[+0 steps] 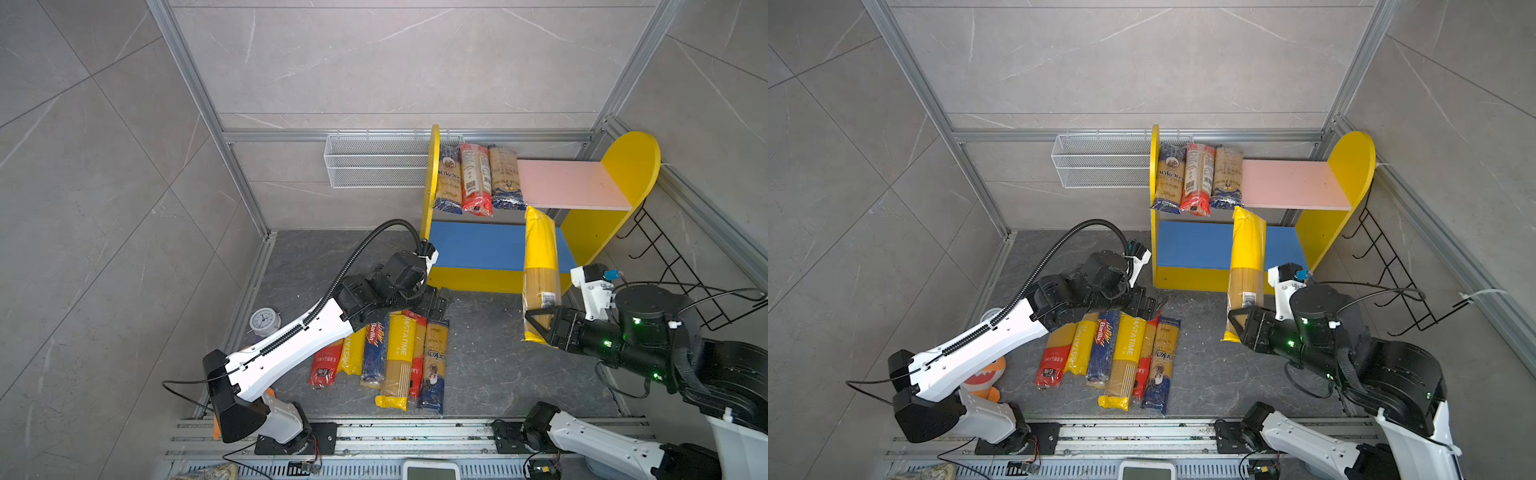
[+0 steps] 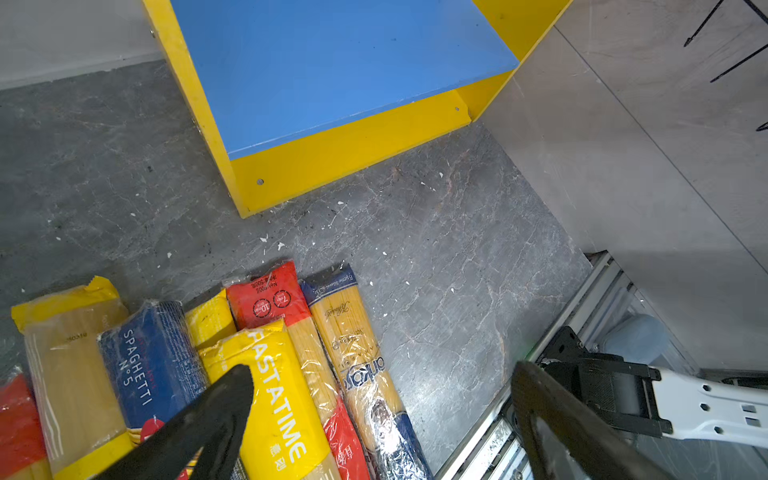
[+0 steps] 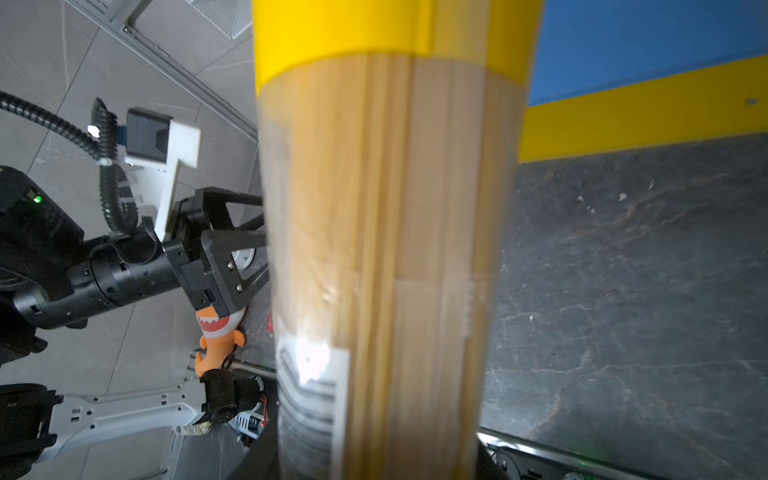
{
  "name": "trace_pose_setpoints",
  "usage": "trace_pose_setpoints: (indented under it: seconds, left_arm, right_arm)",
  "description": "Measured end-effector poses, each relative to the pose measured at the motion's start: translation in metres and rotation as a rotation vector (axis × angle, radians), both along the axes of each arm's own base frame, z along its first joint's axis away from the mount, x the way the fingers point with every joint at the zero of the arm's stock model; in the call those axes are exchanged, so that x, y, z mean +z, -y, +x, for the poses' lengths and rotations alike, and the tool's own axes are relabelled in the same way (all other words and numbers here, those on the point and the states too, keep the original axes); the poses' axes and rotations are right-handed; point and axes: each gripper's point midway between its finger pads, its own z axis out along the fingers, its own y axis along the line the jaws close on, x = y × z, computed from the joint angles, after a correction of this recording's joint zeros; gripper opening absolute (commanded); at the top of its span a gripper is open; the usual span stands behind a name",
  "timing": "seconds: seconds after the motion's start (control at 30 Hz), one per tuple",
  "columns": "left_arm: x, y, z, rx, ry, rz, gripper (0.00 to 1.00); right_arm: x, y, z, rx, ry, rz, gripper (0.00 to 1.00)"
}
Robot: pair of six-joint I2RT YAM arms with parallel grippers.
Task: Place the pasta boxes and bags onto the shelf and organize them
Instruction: 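Carry the yellow pack up onto the pink upper shelf with the right gripper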
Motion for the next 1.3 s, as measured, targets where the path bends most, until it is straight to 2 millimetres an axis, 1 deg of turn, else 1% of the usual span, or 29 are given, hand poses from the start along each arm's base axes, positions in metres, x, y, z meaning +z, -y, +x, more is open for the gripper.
trace_pose_setpoints:
  seconds: [0.13,0.23,0.37,0.43,0.53,0.6,0.67,0.73,0.8,0.87,0.97,1.07,1.17,1.3]
  left_arm:
    - [0.009,0.002,0.001,-0.017,0.021,0.007,1.00]
    - [0.014,0.007,0.005,-0.032,0.037,0.019,1.00]
    - [0.014,0.013,0.010,-0.049,0.051,0.038,1.00]
    - [0.013,0.013,0.013,-0.054,0.053,0.047,1.00]
    - [0.015,0.012,0.021,-0.054,0.055,0.054,1.00]
    - [0.018,0.010,0.028,-0.050,0.062,0.052,1.00]
    - [0.021,0.008,0.034,-0.048,0.066,0.047,1.00]
    - [0.023,0.005,0.039,-0.046,0.069,0.044,1.00]
    - [0.023,0.001,0.043,-0.041,0.072,0.046,1.00]
    - [0.023,-0.002,0.047,-0.035,0.072,0.047,1.00]
    - [0.021,-0.007,0.053,-0.027,0.065,0.043,1.00]
    - [0.017,-0.013,0.059,-0.014,0.059,0.051,1.00]
    - [0.015,-0.020,0.067,0.003,0.053,0.054,1.00]
    - [0.015,-0.030,0.077,0.027,0.049,0.052,1.00]
  right_arm:
    - [0.023,0.002,0.014,-0.030,0.047,-0.056,0.00]
    - [0.034,-0.001,0.026,-0.040,0.063,-0.106,0.00]
    - [0.051,-0.006,0.044,-0.055,0.088,-0.171,0.00]
    - [0.064,-0.011,0.056,-0.063,0.117,-0.199,0.00]
    - [0.091,-0.017,0.073,-0.080,0.202,-0.193,0.00]
    - [0.101,-0.015,0.083,-0.100,0.233,-0.193,0.00]
    - [0.101,-0.003,0.093,-0.137,0.222,-0.195,0.00]
    - [0.092,0.013,0.104,-0.195,0.176,-0.208,0.00]
    - [0.083,0.023,0.115,-0.231,0.138,-0.212,0.00]
    - [0.081,0.025,0.127,-0.233,0.123,-0.208,0.00]
    - [0.081,0.024,0.151,-0.214,0.126,-0.196,0.00]
    - [0.077,0.034,0.175,-0.225,0.117,-0.187,0.00]
    - [0.071,0.053,0.196,-0.257,0.106,-0.186,0.00]
    - [0.070,0.078,0.222,-0.296,0.115,-0.150,0.00]
